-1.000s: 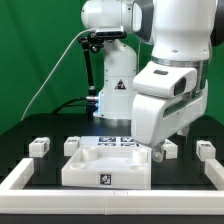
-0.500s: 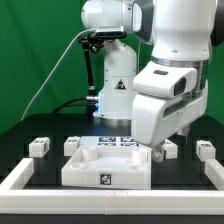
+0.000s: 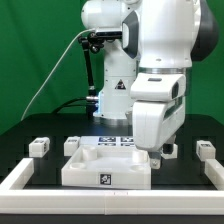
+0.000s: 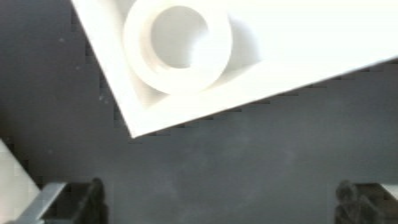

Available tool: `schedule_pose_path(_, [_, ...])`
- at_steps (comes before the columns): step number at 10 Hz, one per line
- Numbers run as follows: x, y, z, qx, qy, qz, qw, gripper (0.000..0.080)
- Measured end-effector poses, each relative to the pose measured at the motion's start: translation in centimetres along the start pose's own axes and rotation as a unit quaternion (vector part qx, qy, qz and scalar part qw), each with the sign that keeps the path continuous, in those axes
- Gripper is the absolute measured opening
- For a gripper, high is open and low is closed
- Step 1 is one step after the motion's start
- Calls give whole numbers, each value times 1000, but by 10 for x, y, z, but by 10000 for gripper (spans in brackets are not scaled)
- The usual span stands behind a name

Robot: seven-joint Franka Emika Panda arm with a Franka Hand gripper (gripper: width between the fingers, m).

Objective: Assemble one leg

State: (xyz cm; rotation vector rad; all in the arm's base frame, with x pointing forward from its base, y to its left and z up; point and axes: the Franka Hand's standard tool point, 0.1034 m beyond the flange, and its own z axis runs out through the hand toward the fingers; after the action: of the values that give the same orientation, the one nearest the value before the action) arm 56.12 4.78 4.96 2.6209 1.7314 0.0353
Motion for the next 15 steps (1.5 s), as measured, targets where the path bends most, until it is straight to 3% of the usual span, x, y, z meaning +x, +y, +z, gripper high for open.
schedule_pose_path(2, [-8,0,-10,-39,21,-34,998,649])
schedule_pose_path(6, [-11,-4,-6,-36,19,-39,998,649])
schedule_pose_path(8, [-26,-21,-3,-33,15,-59,998,649])
schedule_pose_path(11, [-55,-26,-5,-29,4,-64,997,649])
schedule_pose_path(15, [-56,-27,-5,-29,4,-65,997,649])
